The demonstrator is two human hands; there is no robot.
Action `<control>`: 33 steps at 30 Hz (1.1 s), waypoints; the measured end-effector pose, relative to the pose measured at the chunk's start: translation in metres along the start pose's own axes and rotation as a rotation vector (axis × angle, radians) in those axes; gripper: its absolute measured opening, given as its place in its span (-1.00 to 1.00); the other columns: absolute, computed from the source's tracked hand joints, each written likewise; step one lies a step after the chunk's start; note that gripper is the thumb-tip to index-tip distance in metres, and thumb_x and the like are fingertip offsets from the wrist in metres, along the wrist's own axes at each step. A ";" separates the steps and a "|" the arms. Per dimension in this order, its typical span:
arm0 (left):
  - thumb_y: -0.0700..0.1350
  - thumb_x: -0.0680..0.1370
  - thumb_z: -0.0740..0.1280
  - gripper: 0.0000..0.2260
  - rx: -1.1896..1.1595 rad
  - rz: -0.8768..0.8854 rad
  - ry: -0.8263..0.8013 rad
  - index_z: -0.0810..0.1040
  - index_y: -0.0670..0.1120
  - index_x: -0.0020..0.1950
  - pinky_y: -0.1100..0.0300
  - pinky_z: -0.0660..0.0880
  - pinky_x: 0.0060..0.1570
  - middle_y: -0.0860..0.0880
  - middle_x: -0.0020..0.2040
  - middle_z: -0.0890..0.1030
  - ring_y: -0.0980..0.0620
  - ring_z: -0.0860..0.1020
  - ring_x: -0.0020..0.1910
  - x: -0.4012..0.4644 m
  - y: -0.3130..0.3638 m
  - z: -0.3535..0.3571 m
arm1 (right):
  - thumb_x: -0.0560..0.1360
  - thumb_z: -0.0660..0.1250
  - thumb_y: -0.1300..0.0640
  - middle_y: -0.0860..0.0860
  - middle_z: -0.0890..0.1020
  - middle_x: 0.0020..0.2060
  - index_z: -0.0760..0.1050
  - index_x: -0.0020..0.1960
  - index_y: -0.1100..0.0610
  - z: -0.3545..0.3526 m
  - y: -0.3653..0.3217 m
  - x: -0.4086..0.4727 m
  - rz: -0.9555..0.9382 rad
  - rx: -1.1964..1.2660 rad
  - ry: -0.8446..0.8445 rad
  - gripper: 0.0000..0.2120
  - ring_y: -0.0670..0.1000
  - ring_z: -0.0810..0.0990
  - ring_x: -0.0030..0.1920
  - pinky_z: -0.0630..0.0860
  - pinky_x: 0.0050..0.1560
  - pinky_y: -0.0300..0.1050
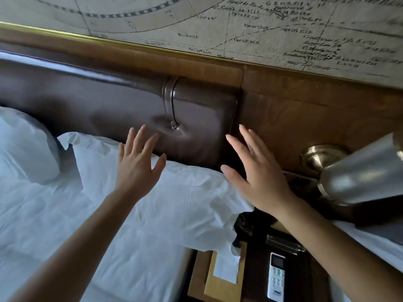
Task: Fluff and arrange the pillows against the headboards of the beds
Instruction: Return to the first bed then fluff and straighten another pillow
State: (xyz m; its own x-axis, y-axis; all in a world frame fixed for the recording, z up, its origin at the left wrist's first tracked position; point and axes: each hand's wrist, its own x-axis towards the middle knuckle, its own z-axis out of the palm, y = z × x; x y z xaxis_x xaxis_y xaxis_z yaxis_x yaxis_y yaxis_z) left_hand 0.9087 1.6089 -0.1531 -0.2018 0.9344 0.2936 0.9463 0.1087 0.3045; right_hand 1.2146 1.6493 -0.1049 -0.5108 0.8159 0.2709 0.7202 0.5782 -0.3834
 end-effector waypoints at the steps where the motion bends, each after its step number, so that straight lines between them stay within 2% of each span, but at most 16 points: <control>1: 0.25 0.61 0.08 -0.41 -0.003 0.011 -0.017 0.38 0.00 0.57 -0.35 0.19 0.55 -0.06 0.69 0.18 -0.19 0.03 0.70 0.004 -0.003 0.007 | 0.63 0.12 -0.27 0.03 0.03 0.67 0.16 0.64 -0.04 0.014 0.003 0.003 0.022 0.015 -0.018 -0.36 0.08 -0.04 0.67 0.06 0.59 0.06; 6: 0.31 0.61 0.01 -0.36 0.005 0.015 -0.198 0.38 0.01 0.58 -0.43 0.20 0.51 -0.06 0.69 0.15 -0.23 -0.01 0.70 0.015 -0.014 0.061 | 0.58 0.10 -0.33 0.04 0.08 0.66 0.20 0.62 -0.09 0.090 0.022 0.014 0.123 0.070 -0.116 -0.33 0.15 0.03 0.66 0.20 0.55 0.21; 9: 0.30 0.62 0.02 -0.37 0.024 0.058 -0.215 0.40 -0.01 0.57 -0.40 0.14 0.55 -0.10 0.68 0.19 -0.25 0.00 0.69 0.020 -0.024 0.097 | 0.57 0.17 -0.37 0.01 0.05 0.67 0.17 0.62 -0.15 0.132 0.033 0.012 0.205 0.166 -0.161 -0.31 0.12 0.01 0.66 0.23 0.53 0.27; 11: 0.29 0.63 0.02 -0.39 0.014 0.069 -0.229 0.41 0.01 0.57 -0.37 0.10 0.57 -0.10 0.67 0.22 -0.23 0.02 0.69 0.015 -0.026 0.121 | 0.56 0.25 -0.35 -0.01 0.08 0.66 0.18 0.62 -0.15 0.156 0.040 0.003 0.247 0.213 -0.181 -0.30 0.10 0.06 0.65 0.28 0.52 0.24; 14: 0.30 0.65 0.01 -0.43 -0.055 -0.014 -0.259 0.42 0.08 0.56 -0.30 0.08 0.60 -0.10 0.68 0.22 -0.22 0.06 0.69 -0.009 -0.028 0.156 | 0.55 0.35 -0.27 0.01 0.22 0.62 0.26 0.60 -0.11 0.187 0.048 -0.019 0.276 0.305 -0.167 -0.31 0.03 0.20 0.61 0.35 0.50 0.12; 17: 0.26 0.67 0.05 -0.47 -0.089 -0.064 -0.201 0.43 0.06 0.56 -0.22 0.08 0.61 -0.10 0.65 0.29 -0.21 0.13 0.67 -0.040 -0.034 0.173 | 0.54 0.45 -0.09 -0.04 0.36 0.52 0.32 0.57 -0.03 0.209 0.048 -0.041 0.255 0.385 -0.161 -0.34 -0.03 0.35 0.52 0.42 0.43 0.03; 19: 0.24 0.69 0.06 -0.48 -0.088 -0.059 -0.185 0.42 0.05 0.56 -0.21 0.08 0.61 -0.09 0.63 0.32 -0.19 0.15 0.67 -0.060 -0.037 0.172 | 0.52 0.49 -0.04 -0.08 0.42 0.46 0.35 0.55 -0.01 0.213 0.045 -0.054 0.232 0.389 -0.163 -0.34 -0.05 0.42 0.46 0.48 0.36 0.00; 23: 0.24 0.69 0.07 -0.49 -0.103 -0.093 -0.176 0.41 0.06 0.57 -0.22 0.05 0.62 -0.04 0.63 0.33 -0.13 0.12 0.68 -0.090 -0.042 0.161 | 0.45 0.56 -0.08 -0.16 0.47 0.41 0.37 0.52 -0.03 0.206 0.037 -0.067 0.230 0.396 -0.200 -0.29 -0.14 0.46 0.40 0.50 0.30 -0.15; 26: 0.23 0.70 0.08 -0.50 -0.099 -0.121 -0.150 0.41 0.06 0.57 -0.20 0.07 0.62 -0.01 0.62 0.34 -0.10 0.12 0.69 -0.105 -0.042 0.154 | 0.39 0.59 -0.13 -0.19 0.50 0.38 0.39 0.48 -0.05 0.206 0.035 -0.074 0.244 0.410 -0.220 -0.27 -0.12 0.49 0.36 0.54 0.21 -0.10; 30: 0.23 0.69 0.06 -0.51 -0.059 -0.255 -0.138 0.42 0.09 0.56 -0.21 0.06 0.62 0.00 0.64 0.32 -0.10 0.10 0.69 -0.126 -0.030 0.147 | 0.29 0.61 -0.11 -0.11 0.58 0.24 0.47 0.37 0.01 0.208 0.034 -0.083 0.258 0.419 -0.242 -0.29 -0.12 0.50 0.23 0.56 0.14 -0.03; 33: 0.26 0.66 0.07 -0.50 -0.120 -0.478 -0.079 0.40 0.15 0.56 -0.10 -0.02 0.67 -0.02 0.71 0.11 -0.08 -0.04 0.71 -0.138 -0.017 0.141 | 0.28 0.64 0.00 -0.05 0.60 0.19 0.51 0.32 0.05 0.207 0.031 -0.085 0.190 0.408 -0.268 -0.34 -0.02 0.55 0.20 0.59 0.11 0.06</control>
State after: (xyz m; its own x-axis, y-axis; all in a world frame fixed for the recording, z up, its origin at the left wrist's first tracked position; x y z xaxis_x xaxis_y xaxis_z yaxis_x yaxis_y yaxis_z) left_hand 0.9562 1.5255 -0.3265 -0.5819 0.8128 0.0271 0.7156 0.4959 0.4919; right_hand 1.1833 1.5978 -0.3229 -0.5292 0.8469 -0.0521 0.5980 0.3287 -0.7310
